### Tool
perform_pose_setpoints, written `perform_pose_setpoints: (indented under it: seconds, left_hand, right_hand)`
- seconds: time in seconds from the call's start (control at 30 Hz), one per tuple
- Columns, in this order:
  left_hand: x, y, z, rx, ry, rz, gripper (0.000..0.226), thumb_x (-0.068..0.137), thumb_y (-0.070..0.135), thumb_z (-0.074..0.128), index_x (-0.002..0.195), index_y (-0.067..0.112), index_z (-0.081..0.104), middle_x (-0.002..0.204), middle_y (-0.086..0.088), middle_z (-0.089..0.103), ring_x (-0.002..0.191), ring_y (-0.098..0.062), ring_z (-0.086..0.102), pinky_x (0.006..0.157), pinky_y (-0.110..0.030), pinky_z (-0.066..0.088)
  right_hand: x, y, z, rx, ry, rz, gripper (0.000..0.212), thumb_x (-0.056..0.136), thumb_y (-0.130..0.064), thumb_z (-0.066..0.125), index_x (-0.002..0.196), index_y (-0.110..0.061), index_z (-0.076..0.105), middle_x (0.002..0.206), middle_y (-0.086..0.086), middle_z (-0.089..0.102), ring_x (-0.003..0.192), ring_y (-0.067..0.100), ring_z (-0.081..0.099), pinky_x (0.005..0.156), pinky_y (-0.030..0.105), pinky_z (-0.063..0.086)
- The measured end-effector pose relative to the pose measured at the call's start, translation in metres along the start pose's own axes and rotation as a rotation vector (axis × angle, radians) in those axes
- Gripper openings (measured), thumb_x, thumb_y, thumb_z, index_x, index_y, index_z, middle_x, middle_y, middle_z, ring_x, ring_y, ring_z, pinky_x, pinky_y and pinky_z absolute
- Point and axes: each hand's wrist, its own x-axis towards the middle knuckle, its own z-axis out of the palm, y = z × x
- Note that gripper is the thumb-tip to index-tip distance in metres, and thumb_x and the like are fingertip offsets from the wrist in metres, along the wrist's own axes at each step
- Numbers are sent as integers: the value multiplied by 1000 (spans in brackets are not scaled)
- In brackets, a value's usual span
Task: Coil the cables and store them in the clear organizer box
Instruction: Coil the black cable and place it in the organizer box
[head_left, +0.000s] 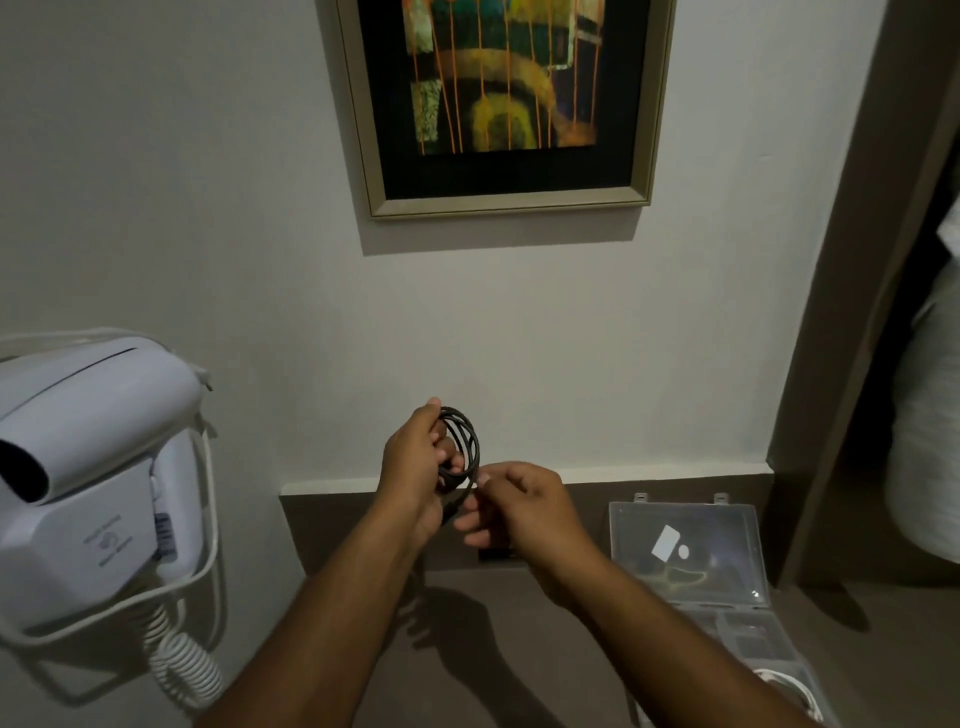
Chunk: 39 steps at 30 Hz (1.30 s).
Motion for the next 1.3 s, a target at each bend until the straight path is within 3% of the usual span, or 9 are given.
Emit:
perform_pose_setpoints:
  seconds: [0.3,0.47,0.6,0.7,0.77,0.9,1.07,1.17,1.3]
  left_hand:
    - [-6,-12,3,71,-34,26,49,85,49,59,47,23,43,43,4,38,41,-13,42,44,-27,39]
    - [-9,-25,7,236,-133,130,48,84,51,61,48,24,45,42,5,40,41,-13,45,44,-23,42]
    - [-12,-38,8,189,-292,102,37,78,47,68,55,23,52,43,4,42,42,-15,46,46,-24,43]
    - [-15,-58,20,283,-240,181,35,80,50,64,63,20,57,52,1,53,46,-13,51,44,-22,46]
    - [-19,-79,36,442,-190,201,30,89,47,55,74,22,63,67,-1,63,56,-12,59,48,-23,51]
    - [-33,-121,69,453,-405,-50,25,92,48,49,88,27,62,76,-1,71,59,-14,72,45,-27,54]
    - [-36,-169,107,491,-677,-161,19,83,55,59,93,39,64,86,2,77,74,-20,76,51,-28,57]
    - [-27,-200,124,541,-689,-259,24,88,46,58,102,27,65,92,-3,76,77,-20,75,59,-34,60]
    - [-12,-238,140,576,-561,-323,21,90,36,61,87,17,67,81,-8,73,64,-18,71,46,-25,50]
  right_hand:
    - [5,-14,-11,136,19,32,30,89,-40,63,86,-11,73,72,8,75,69,27,73,64,33,60]
    - [4,-12,-22,53,-17,101,17,92,-19,60,89,-6,70,75,8,73,63,24,71,61,31,59]
    - [-4,-7,-40,63,-85,136,6,84,-11,61,81,-8,66,75,12,71,56,24,65,53,29,56]
    - [-13,4,-64,77,5,55,14,84,-10,65,72,-16,66,73,13,72,49,20,62,46,25,53]
    - [-20,11,-88,66,95,28,7,84,-13,69,81,-12,63,73,12,72,49,19,63,47,25,53]
    - [-37,31,-147,-47,289,53,12,84,-15,70,81,-9,60,58,2,70,50,16,66,47,24,54]
    - [-56,63,-212,-107,502,128,13,86,-14,68,84,-3,63,62,8,71,55,19,69,49,25,55]
    - [-61,80,-238,-142,586,161,12,85,-11,68,79,-1,64,60,11,69,50,18,66,46,25,53]
    - [-56,101,-269,-215,618,196,11,84,-9,70,75,-7,65,59,12,66,41,16,58,43,26,51]
